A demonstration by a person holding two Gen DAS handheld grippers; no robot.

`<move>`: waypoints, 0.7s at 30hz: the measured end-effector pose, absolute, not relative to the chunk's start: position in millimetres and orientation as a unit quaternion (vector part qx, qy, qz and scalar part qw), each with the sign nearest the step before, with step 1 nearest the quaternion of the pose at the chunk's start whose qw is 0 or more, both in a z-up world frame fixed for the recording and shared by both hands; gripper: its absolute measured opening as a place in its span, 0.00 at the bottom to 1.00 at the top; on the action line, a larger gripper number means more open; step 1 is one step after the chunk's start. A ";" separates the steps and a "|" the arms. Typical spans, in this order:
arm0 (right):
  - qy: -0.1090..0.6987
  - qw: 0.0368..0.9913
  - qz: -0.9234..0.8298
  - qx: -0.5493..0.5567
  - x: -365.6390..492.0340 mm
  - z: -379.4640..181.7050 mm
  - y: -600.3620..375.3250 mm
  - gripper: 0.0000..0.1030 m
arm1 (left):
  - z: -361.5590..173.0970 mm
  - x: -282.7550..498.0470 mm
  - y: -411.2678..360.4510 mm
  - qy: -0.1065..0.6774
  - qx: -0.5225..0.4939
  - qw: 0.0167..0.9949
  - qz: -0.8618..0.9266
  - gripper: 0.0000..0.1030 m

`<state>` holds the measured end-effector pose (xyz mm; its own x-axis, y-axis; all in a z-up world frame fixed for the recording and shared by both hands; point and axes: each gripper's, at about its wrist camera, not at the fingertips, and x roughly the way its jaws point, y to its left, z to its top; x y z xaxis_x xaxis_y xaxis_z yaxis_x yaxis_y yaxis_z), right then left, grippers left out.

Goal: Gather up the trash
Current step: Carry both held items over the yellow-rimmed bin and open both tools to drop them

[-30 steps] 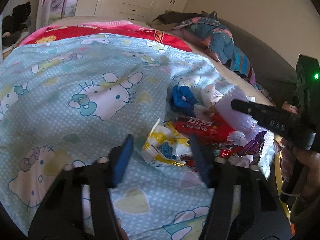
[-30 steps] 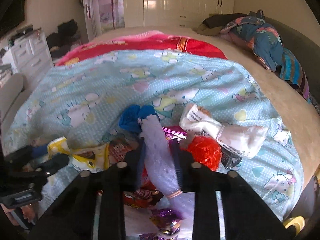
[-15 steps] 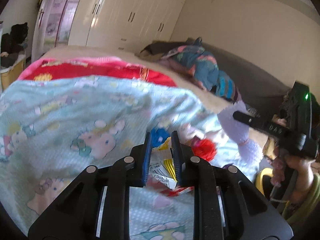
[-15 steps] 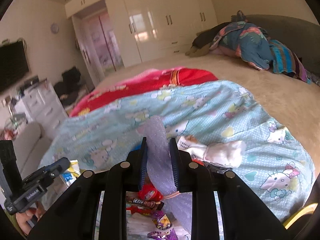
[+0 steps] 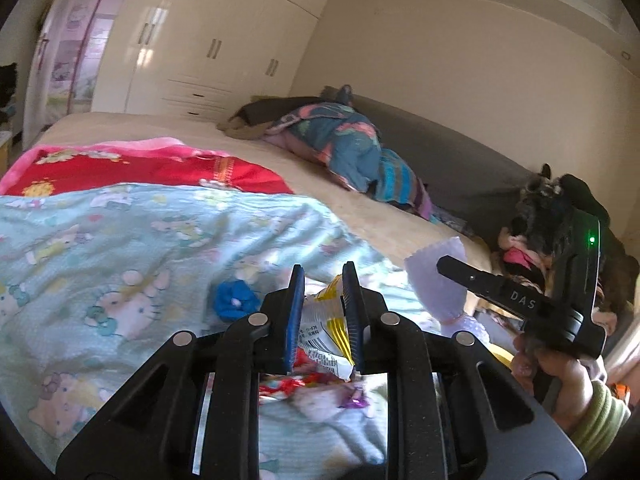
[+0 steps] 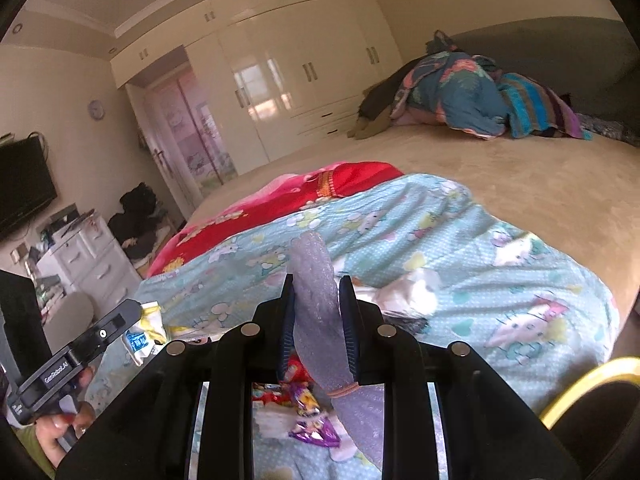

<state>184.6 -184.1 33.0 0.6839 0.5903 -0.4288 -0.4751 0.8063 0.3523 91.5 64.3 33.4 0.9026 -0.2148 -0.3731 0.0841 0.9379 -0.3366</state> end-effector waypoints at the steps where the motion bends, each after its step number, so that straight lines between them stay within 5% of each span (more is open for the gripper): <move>1: 0.269 0.913 0.288 0.109 183.2 33.7 -188.2 0.20 | 33.9 91.4 59.6 0.207 -0.157 0.962 -0.082 0.14; 21: 0.264 0.920 0.218 0.188 159.4 25.3 -287.1 0.20 | 33.8 95.3 -31.3 0.221 -0.104 0.954 -0.176 0.14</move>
<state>159.4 -287.1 25.3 0.7652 0.5009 -0.4044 -0.3019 0.8340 0.4618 95.3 -31.3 33.8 0.8407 -0.3810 -0.3847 0.2894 0.9167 -0.2756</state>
